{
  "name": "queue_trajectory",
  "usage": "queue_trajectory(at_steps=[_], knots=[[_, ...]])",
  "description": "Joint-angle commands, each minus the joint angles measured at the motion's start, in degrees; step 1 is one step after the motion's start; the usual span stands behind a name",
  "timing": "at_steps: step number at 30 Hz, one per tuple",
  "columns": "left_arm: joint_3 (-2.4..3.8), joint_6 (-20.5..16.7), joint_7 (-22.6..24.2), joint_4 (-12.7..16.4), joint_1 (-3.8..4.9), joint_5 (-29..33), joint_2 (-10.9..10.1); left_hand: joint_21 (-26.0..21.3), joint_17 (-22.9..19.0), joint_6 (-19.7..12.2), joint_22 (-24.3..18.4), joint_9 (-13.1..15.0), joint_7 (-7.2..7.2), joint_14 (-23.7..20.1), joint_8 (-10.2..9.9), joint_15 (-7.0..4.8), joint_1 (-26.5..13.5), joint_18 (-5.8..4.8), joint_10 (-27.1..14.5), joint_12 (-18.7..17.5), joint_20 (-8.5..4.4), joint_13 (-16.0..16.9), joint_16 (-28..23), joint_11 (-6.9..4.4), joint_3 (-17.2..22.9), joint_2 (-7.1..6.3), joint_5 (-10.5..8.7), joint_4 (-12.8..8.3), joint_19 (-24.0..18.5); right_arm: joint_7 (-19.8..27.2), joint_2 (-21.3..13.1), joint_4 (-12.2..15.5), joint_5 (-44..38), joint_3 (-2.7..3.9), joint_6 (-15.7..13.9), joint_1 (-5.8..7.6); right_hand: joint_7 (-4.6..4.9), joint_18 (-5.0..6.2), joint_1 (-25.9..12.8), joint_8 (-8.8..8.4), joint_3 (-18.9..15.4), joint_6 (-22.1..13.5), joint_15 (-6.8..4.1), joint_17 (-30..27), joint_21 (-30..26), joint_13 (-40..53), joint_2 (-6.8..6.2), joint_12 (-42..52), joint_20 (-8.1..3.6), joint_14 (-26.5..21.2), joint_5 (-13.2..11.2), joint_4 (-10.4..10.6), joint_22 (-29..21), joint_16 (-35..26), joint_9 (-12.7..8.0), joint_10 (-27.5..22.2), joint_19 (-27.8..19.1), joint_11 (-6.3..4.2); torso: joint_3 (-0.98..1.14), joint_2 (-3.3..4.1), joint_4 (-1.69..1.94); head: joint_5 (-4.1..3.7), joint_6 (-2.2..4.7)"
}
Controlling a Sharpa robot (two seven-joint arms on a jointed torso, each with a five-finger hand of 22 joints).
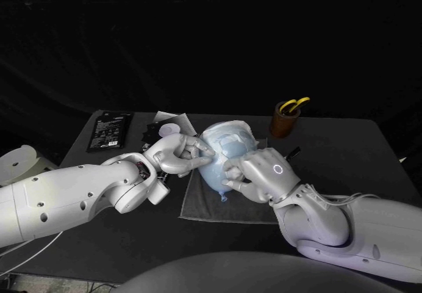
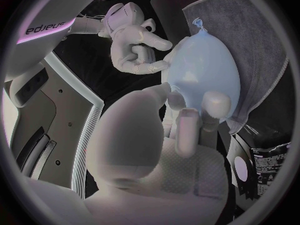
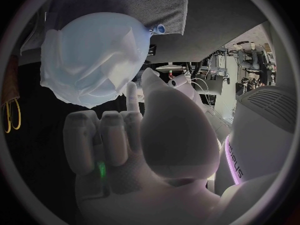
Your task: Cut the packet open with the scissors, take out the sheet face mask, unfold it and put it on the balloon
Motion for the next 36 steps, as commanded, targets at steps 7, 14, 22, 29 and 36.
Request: queue_trajectory(at_steps=[7,14,22,29,36], knots=[[0.03,-0.8,-0.04,-0.32,-0.02,1.53,0.61,0.22,1.97,-0.47,0.21,-0.1,-0.03,0.84,-0.36,-0.12,0.07,0.12,0.3,0.25,-0.07,0.69,0.1,-0.11,0.43,-0.13,0.13,0.06,-0.18,-2.2,-0.19,-0.61,-1.19,0.21,0.39,-0.01,-0.34,-0.35,-1.18,0.8,-0.38,0.28,-0.54,15.05,0.2,14.73,0.45,-0.1,-0.24,5.9,0.12,0.18,15.09,0.24,0.32,5.85,6.12,-0.5,0.0,-0.01,0.03,-0.36,0.01],[0.04,-0.95,0.04,-0.42,-0.02,1.89,0.8,0.23,2.04,-0.46,0.23,-0.11,-0.02,0.87,-0.39,-0.12,0.05,0.11,0.34,0.28,-0.07,0.74,0.12,-0.11,0.45,-0.13,0.13,0.06,-0.17,-2.39,0.11,-1.68,-1.16,0.31,1.47,0.0,-0.47,-0.35,-1.48,1.21,-0.68,0.39,-0.66,15.05,0.2,14.54,0.32,-0.42,-0.31,5.9,0.0,0.15,15.09,0.24,0.47,5.66,6.12,-0.62,-0.01,-0.04,0.01,-0.39,0.01],[0.05,-0.88,0.15,-0.47,-0.02,2.06,1.08,0.23,2.04,-0.46,0.23,-0.11,-0.02,0.87,-0.39,-0.12,0.05,0.11,0.34,0.28,-0.07,0.74,0.12,-0.11,0.45,-0.13,0.13,0.06,-0.17,-2.49,1.02,-2.86,-1.11,0.35,3.56,0.02,-0.56,-0.31,-1.51,1.72,-1.36,0.05,-0.75,15.05,0.01,14.23,-0.04,-0.96,-0.49,5.9,-0.07,0.03,15.04,0.24,0.69,5.34,6.05,-0.72,-0.06,-0.06,0.07,-0.64,0.01],[0.07,-0.8,0.13,-0.58,-0.02,2.12,1.07,0.27,2.15,-0.46,0.29,-0.14,-0.01,0.92,-0.47,-0.12,-0.02,0.1,0.53,0.43,-0.09,1.05,0.14,-0.12,0.47,-0.16,0.13,0.05,-0.14,-2.5,1.14,-3.2,-1.1,0.36,4.03,0.04,-0.66,-0.27,2.03,2.54,-0.2,-0.86,-0.87,15.05,-0.17,14.11,0.86,-1.17,-0.69,5.9,-0.07,-0.59,14.98,0.24,1.0,5.21,5.99,-0.82,-0.08,-0.05,0.04,-0.69,0.01],[0.08,-0.72,0.13,-0.61,-0.01,2.14,1.07,0.31,2.15,-0.44,0.36,-0.15,-0.01,0.92,-0.51,-0.12,-0.06,0.09,0.72,0.56,-0.09,1.34,0.14,-0.1,0.47,-0.18,0.13,0.05,-0.11,-2.19,1.19,-3.1,-1.08,0.36,3.17,0.04,-1.07,-0.35,8.76,3.98,12.33,-0.4,-1.3,15.05,0.2,14.55,3.68,-0.42,-1.22,5.9,-0.07,-2.51,15.09,0.24,1.11,5.65,6.12,-1.35,-0.02,-0.06,0.0,-0.74,0.01]])
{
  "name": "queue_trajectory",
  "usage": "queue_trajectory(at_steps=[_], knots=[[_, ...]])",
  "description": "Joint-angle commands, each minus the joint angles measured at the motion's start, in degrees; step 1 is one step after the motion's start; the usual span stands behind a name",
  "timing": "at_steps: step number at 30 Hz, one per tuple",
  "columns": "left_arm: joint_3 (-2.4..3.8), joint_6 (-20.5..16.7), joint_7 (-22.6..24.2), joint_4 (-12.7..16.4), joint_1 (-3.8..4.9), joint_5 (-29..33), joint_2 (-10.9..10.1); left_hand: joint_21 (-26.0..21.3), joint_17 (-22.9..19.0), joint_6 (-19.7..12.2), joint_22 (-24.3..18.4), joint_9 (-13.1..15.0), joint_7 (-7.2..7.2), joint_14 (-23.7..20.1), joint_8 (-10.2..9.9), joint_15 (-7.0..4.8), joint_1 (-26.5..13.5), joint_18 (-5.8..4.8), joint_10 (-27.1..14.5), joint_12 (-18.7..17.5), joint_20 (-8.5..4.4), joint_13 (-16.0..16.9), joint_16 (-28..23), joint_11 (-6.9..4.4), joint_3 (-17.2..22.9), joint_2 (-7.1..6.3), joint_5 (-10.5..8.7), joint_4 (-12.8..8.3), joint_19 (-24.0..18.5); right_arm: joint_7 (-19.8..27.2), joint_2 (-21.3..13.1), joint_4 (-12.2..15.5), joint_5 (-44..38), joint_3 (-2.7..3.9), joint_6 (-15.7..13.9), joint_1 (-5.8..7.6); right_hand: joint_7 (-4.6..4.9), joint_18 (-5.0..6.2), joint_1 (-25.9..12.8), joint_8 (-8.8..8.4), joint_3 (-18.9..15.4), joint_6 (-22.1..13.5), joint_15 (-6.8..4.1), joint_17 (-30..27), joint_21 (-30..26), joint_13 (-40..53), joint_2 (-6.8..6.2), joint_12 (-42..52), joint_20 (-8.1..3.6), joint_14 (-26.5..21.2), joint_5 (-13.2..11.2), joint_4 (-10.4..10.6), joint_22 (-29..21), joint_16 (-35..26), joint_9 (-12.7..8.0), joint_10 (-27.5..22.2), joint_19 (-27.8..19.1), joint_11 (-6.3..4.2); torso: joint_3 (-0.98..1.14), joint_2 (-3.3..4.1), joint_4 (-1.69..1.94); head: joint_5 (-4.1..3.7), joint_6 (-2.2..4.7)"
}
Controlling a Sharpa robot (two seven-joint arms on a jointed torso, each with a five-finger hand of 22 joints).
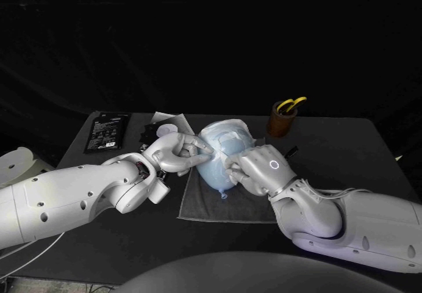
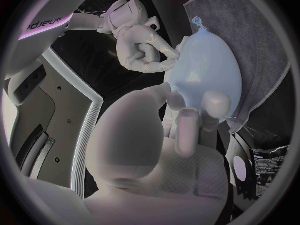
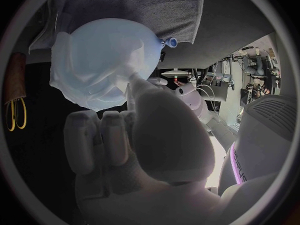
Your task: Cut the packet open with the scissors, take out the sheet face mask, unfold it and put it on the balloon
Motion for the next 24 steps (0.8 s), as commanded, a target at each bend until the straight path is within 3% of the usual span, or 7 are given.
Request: queue_trajectory(at_steps=[1,8,9,16,24], knots=[[0.0,0.3,0.12,0.08,-0.01,0.27,0.17,0.31,2.15,-0.46,0.07,-0.08,0.01,0.92,-0.2,-0.12,-0.06,0.09,0.47,0.22,-0.09,0.11,0.17,0.12,0.32,-0.18,0.13,-0.11,-0.1,-0.41,-0.03,-0.1,-0.67,-0.01,0.65,-0.03,-0.21,-0.35,0.53,0.76,3.67,0.09,-0.4,15.09,0.36,14.58,0.49,0.55,-0.29,5.86,-0.08,-0.46,15.09,0.25,0.26,5.48,6.0,-0.29,0.04,0.0,-0.05,-0.05,0.01],[0.01,0.36,0.13,0.09,-0.01,0.33,0.21,0.3,2.08,-0.44,0.05,-0.08,0.01,0.89,-0.23,-0.12,-0.09,0.09,0.59,0.31,-0.09,0.29,0.16,0.13,0.33,-0.19,0.12,-0.11,-0.11,0.05,-0.06,-0.02,-0.65,0.01,-0.33,-0.03,-0.27,-0.35,-2.5,2.92,10.62,-0.95,-0.41,15.09,0.36,15.07,-1.26,1.4,-0.29,5.86,-0.12,-2.04,15.09,0.25,1.56,5.97,6.0,-0.25,0.05,0.01,-0.06,-0.17,0.01],[0.01,0.37,0.13,0.1,-0.01,0.33,0.21,0.3,2.08,-0.44,0.05,-0.08,0.01,0.89,-0.23,-0.12,-0.09,0.09,0.59,0.31,-0.09,0.29,0.16,0.13,0.33,-0.19,0.12,-0.11,-0.11,0.05,-0.07,-0.02,-0.65,0.01,-0.43,-0.03,-0.39,-0.35,-5.22,4.73,15.19,-1.72,-0.48,15.09,0.36,15.07,-2.73,1.4,-0.37,5.86,-0.09,-3.61,15.09,0.25,2.66,5.97,6.0,-0.3,0.05,0.01,-0.04,-0.23,0.01],[0.02,0.46,0.12,0.14,-0.01,0.37,0.2,0.3,2.18,-0.38,0.02,-0.09,0.01,0.93,-0.25,-0.11,-0.13,0.09,0.68,0.4,-0.1,0.44,0.18,0.16,0.35,-0.19,0.13,-0.11,-0.13,0.28,-0.29,0.28,-0.65,0.09,-2.36,-0.03,-0.56,-0.35,-6.76,5.86,17.53,-1.98,-0.62,15.09,0.36,15.07,-2.71,1.4,-0.45,5.86,-0.16,-4.57,15.09,0.25,3.31,5.97,6.0,-0.53,0.05,0.01,-0.02,-0.29,0.01],[0.02,0.63,0.12,0.11,-0.01,0.43,0.3,0.31,2.13,-0.33,0.04,-0.09,0.03,0.91,-0.29,-0.09,-0.18,0.09,0.71,0.44,-0.1,0.49,0.17,0.2,0.35,-0.21,0.12,-0.11,-0.12,2.51,-2.41,2.42,1.58,0.37,-8.58,-0.02,-0.94,-0.35,-8.74,7.23,19.92,-1.65,-0.92,15.09,0.36,15.07,-3.04,1.4,-0.68,5.86,-0.16,-5.78,15.09,0.25,3.91,5.97,6.0,-0.87,0.03,0.01,-0.02,-0.3,0.01]])
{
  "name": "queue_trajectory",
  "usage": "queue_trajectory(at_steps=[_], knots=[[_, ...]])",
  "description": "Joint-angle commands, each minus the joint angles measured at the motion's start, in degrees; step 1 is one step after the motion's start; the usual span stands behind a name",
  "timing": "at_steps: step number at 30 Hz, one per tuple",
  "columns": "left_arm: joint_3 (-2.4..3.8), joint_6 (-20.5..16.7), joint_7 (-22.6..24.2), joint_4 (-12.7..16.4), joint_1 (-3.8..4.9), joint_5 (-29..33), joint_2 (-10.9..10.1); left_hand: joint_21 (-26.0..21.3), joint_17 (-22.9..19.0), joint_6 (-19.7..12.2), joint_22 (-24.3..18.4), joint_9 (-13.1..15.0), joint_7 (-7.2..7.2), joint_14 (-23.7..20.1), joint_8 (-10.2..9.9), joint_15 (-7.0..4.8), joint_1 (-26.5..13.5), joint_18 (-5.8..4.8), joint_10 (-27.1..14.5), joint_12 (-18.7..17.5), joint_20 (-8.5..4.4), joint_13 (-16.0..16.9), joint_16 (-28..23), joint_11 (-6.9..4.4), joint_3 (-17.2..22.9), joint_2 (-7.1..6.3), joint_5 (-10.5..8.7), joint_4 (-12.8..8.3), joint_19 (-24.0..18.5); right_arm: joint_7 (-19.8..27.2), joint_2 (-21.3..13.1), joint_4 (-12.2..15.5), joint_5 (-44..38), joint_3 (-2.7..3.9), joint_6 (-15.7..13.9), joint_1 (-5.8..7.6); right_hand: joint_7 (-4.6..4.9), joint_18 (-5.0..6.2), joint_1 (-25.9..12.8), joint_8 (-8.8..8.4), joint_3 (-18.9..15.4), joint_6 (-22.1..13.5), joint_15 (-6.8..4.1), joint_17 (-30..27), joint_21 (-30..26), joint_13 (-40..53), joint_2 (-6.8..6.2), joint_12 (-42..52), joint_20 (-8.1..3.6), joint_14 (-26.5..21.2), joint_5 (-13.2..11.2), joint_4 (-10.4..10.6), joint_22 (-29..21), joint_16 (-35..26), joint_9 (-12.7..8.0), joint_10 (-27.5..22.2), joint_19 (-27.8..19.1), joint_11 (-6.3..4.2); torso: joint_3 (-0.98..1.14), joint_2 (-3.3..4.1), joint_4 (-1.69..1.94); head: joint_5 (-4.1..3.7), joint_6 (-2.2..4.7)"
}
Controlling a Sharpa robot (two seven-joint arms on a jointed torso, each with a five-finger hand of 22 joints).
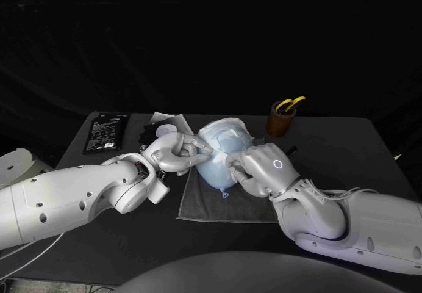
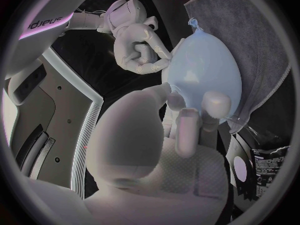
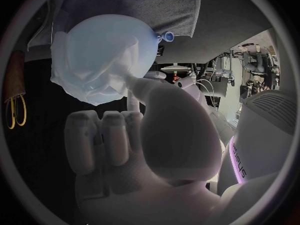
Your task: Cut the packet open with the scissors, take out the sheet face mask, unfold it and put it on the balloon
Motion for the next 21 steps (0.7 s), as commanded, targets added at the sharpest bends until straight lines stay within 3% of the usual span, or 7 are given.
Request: queue_trajectory(at_steps=[1,12,21], knots=[[-0.03,0.63,0.09,0.09,-0.04,0.22,0.2,0.31,2.13,-0.43,0.03,-0.08,0.13,0.91,-0.26,-0.09,-0.18,0.09,0.5,0.2,-0.09,0.09,0.17,-0.01,0.35,-0.21,0.12,-0.11,-0.12,2.54,-1.17,1.21,2.02,0.18,-5.59,0.06,-0.44,-0.35,-0.82,0.52,0.62,0.08,-0.35,15.09,0.21,15.05,0.11,0.19,-0.34,6.04,0.03,-0.17,15.05,0.2,0.21,5.96,6.06,-0.47,-0.04,0.0,-0.01,0.04,0.01],[-0.03,0.6,0.08,-0.19,-0.04,0.26,0.2,0.31,2.13,-0.43,0.03,-0.08,0.13,0.91,-0.26,-0.09,-0.18,0.09,0.5,0.2,-0.09,0.09,0.17,-0.01,0.35,-0.21,0.12,-0.11,-0.12,15.33,-5.18,4.18,13.67,0.3,-8.96,0.41,-0.47,-0.35,-1.24,0.75,1.01,0.01,-0.42,15.09,0.21,15.05,-0.02,0.19,-0.42,6.04,0.02,-0.5,15.05,0.2,0.29,5.96,6.06,-0.52,0.01,-0.1,-0.07,0.14,0.01],[-0.03,0.57,0.11,-0.28,-0.04,0.27,0.21,0.34,2.11,-0.39,0.06,-0.1,0.16,0.91,-0.34,-0.06,-0.26,0.07,0.39,0.16,-0.09,-0.05,0.17,0.03,0.36,-0.26,0.12,-0.12,-0.11,17.76,-6.83,5.24,17.61,0.3,-8.05,0.46,-0.42,-0.35,-1.39,0.87,1.27,-0.17,-0.47,15.09,0.21,15.05,-0.12,0.19,-0.46,6.04,0.02,-0.86,15.05,0.2,0.34,5.96,6.06,-0.52,-0.03,0.02,-0.04,-0.09,0.01]])
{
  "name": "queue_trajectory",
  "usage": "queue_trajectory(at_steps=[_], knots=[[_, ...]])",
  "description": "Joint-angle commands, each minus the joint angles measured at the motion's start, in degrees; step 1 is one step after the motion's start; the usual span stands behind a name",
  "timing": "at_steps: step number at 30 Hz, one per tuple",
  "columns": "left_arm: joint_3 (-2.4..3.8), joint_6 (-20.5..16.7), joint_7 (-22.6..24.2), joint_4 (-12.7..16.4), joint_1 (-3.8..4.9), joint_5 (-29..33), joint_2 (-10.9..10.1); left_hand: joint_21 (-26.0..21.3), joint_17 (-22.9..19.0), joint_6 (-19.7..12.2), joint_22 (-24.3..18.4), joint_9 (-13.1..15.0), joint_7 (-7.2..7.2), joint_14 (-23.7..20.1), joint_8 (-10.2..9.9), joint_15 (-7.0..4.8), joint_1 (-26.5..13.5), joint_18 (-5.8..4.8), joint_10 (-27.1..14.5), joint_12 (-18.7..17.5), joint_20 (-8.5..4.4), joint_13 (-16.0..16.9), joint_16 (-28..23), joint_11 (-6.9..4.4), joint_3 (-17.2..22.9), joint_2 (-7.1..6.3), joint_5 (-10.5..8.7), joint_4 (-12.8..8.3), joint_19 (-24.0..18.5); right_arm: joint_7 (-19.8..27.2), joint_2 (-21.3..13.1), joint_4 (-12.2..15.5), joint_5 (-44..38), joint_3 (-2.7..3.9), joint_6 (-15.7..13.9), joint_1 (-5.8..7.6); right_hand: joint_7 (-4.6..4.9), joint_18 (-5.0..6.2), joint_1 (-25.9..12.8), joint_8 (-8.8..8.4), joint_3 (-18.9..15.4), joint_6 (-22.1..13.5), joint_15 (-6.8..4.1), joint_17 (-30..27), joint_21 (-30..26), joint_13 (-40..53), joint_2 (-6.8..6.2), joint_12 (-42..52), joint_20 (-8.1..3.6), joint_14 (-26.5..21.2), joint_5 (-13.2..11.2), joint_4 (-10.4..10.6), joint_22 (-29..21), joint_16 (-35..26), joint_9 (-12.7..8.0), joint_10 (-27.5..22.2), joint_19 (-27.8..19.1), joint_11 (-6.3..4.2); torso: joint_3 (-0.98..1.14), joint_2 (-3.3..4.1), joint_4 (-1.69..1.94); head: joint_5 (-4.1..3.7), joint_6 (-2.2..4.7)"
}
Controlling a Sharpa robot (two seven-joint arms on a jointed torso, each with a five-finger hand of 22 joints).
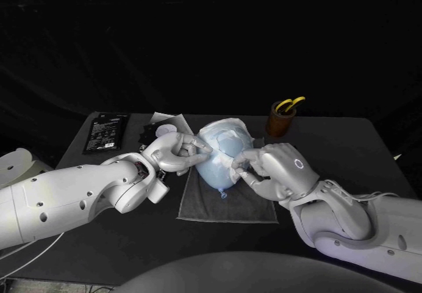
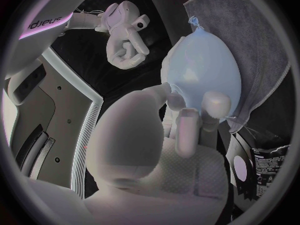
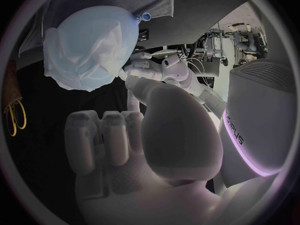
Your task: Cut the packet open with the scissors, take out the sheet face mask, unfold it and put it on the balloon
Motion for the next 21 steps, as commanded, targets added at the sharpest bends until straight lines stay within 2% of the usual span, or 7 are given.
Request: queue_trajectory(at_steps=[1,3,4,6,10,13,21], knots=[[-0.02,0.55,0.09,0.02,-0.03,0.2,0.19,0.34,2.11,-0.26,0.1,-0.07,0.03,0.91,-0.36,-0.06,-0.26,0.08,0.4,0.16,-0.09,-0.03,0.17,0.02,0.37,-0.26,0.12,-0.12,-0.11,2.46,-0.22,0.14,3.48,0.04,-0.03,0.03,-0.08,-0.35,-0.69,0.42,0.29,-0.18,-0.49,15.05,0.21,15.08,-0.17,0.34,-0.4,6.06,0.05,-0.22,15.09,0.2,0.05,5.98,6.01,-0.5,-0.04,0.1,0.04,-0.2,0.01],[-0.02,0.57,0.09,0.01,-0.03,0.21,0.22,0.34,2.11,-0.26,0.1,-0.07,0.03,0.91,-0.36,-0.06,-0.26,0.08,0.4,0.16,-0.09,-0.03,0.17,0.02,0.37,-0.26,0.12,-0.12,-0.11,0.19,0.06,-0.32,2.6,0.01,1.33,0.03,-0.13,-0.35,-2.27,0.35,-0.64,-0.82,-0.48,15.05,0.21,14.7,-1.68,-0.35,-0.3,6.06,0.05,0.09,15.09,0.2,0.03,5.62,6.01,-0.41,-0.06,0.09,0.02,-0.23,0.01],[-0.02,0.58,0.09,0.01,-0.03,0.21,0.24,0.34,2.11,-0.26,0.1,-0.07,0.03,0.91,-0.36,-0.06,-0.26,0.08,0.4,0.16,-0.09,-0.03,0.17,0.02,0.37,-0.26,0.12,-0.12,-0.11,-1.08,0.29,-0.6,1.83,0.0,1.73,0.01,0.9,-0.3,-6.86,-0.65,-4.09,-2.43,-0.31,15.05,0.02,13.58,-4.47,-2.45,-0.21,6.06,0.1,2.41,15.04,0.2,-0.46,4.46,5.94,0.38,-0.07,0.08,0.04,-0.23,0.01],[-0.02,0.61,0.08,0.02,-0.03,0.21,0.25,0.34,2.11,-0.26,0.1,-0.07,0.03,0.91,-0.36,-0.06,-0.26,0.08,0.4,0.16,-0.09,-0.03,0.17,0.02,0.37,-0.26,0.12,-0.12,-0.11,-3.17,0.69,-1.02,0.44,-0.02,2.22,-0.02,1.37,-0.27,-9.57,-1.59,-7.08,-3.69,0.25,15.05,-0.14,13.1,-5.59,-3.36,0.07,6.06,0.21,3.99,14.99,0.2,-0.93,3.94,5.88,0.77,-0.05,0.1,0.09,-0.25,0.01],[-0.02,0.74,0.06,0.03,-0.03,0.23,0.28,0.34,2.11,-0.26,0.1,-0.07,0.03,0.91,-0.36,-0.06,-0.26,0.08,0.4,0.16,-0.09,-0.03,0.17,0.02,0.37,-0.26,0.12,-0.12,-0.11,-7.87,1.79,-2.03,-2.85,-0.05,3.24,-0.07,2.76,-0.09,-7.15,-5.82,-23.03,-6.53,1.75,15.05,-0.96,12.08,-2.75,-5.31,1.65,6.06,-0.32,8.28,14.74,0.2,-3.47,2.72,5.58,2.45,-0.01,0.09,0.15,-0.3,0.01],[-0.01,0.86,0.05,0.06,-0.03,0.24,0.29,0.37,2.19,-0.26,0.15,-0.09,0.04,0.94,-0.43,-0.04,-0.27,0.06,0.53,0.27,-0.08,0.23,0.19,0.03,0.39,-0.29,0.12,-0.15,-0.09,-10.2,2.56,-2.8,-4.32,-0.05,4.11,-0.09,3.25,-0.06,-6.35,-6.96,-30.28,-6.66,2.04,15.05,-1.08,11.63,-0.97,-6.12,2.05,6.06,0.03,8.83,14.71,0.2,-4.19,2.2,5.54,2.57,-0.05,0.1,0.12,-0.32,0.01],[-0.01,1.03,0.03,0.1,-0.03,0.27,0.3,0.38,2.23,-0.26,0.17,-0.1,0.05,0.95,-0.46,-0.04,-0.29,0.06,0.56,0.3,-0.08,0.28,0.2,0.04,0.4,-0.3,0.12,-0.16,-0.08,-12.48,4.31,-4.48,-6.17,-0.07,5.46,-0.1,3.06,-0.11,-4.62,-7.27,-34.59,-5.37,2.0,15.05,-0.84,11.71,1.28,-5.88,2.13,6.06,0.04,8.83,14.78,0.2,-4.59,2.32,5.62,2.42,-0.05,0.11,0.1,-0.24,0.01]])
